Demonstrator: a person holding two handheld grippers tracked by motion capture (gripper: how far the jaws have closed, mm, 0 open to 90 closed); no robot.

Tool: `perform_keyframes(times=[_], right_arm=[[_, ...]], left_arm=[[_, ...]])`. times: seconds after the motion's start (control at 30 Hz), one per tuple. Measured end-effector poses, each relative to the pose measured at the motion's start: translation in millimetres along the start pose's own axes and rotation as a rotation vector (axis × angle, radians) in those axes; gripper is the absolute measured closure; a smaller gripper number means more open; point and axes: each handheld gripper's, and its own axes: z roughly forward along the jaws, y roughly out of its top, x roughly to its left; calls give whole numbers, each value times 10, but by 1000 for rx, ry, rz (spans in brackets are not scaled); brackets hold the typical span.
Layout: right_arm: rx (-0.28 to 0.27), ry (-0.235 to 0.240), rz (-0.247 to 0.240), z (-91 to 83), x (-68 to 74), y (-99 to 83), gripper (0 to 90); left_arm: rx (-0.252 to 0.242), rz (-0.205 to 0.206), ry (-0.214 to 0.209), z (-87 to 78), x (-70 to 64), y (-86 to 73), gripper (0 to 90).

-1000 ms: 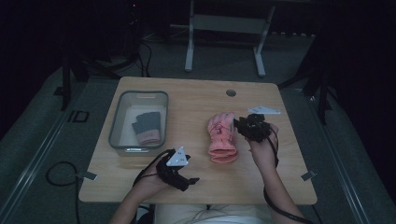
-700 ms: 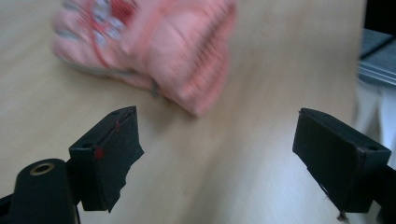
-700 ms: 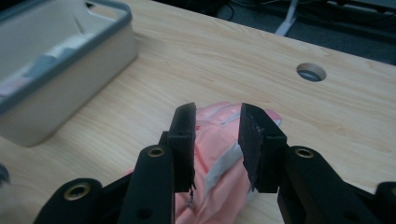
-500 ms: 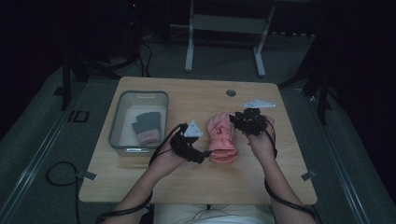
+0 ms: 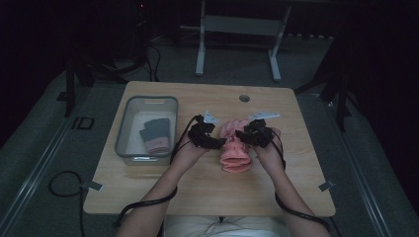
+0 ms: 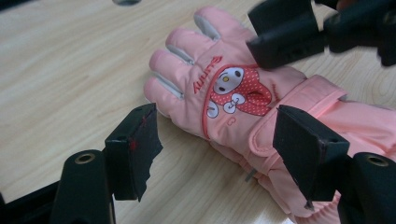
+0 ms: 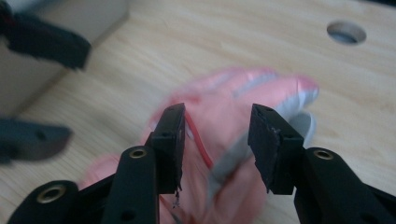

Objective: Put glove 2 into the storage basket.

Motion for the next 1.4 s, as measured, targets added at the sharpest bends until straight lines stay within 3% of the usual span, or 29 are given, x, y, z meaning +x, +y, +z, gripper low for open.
perform_keyframes(times=[0.17, 0.33, 0.43, 0.63, 0.73, 0.8, 0.83, 0.9, 0.93, 0.97, 1.07, 1.1, 1.23, 1.4], right_arm=[[54, 14, 38, 60, -164, -203, 539], [94, 51, 50, 92, -252, -305, 530], [120, 73, 49, 126, -281, -331, 531], [165, 131, 104, 188, -364, -376, 525], [174, 183, 165, 250, -442, -417, 510], [175, 206, 186, 266, -477, -435, 511], [175, 206, 186, 266, -477, -435, 511], [180, 229, 215, 285, -513, -450, 513], [181, 242, 224, 292, -523, -456, 522], [166, 250, 209, 296, -515, -464, 559], [142, 244, 197, 284, -485, -478, 605], [112, 237, 196, 258, -462, -500, 643], [85, 247, 222, 201, -447, -502, 671], [66, 245, 208, 141, -393, -425, 686]], left_arm=[[33, -15, 4, 93, 26, -20, 277], [73, -89, -75, 276, 46, -1, 239], [105, -114, -71, 413, 33, 10, 229], [146, -226, -93, 657, 94, -52, 257], [141, -302, -140, 793, 149, -118, 275], [132, -342, -205, 837, 187, -149, 373], [127, -365, -243, 858, 203, -168, 373], [118, -387, -283, 879, 217, -191, 454], [113, -385, -297, 875, 213, -193, 498], [112, -376, -300, 867, 201, -189, 613], [104, -324, -259, 813, 116, -143, 683], [107, -324, -259, 802, 110, -135, 722], [108, -313, -272, 724, 94, -73, 745], [90, -283, -262, 580, 107, -9, 753]])
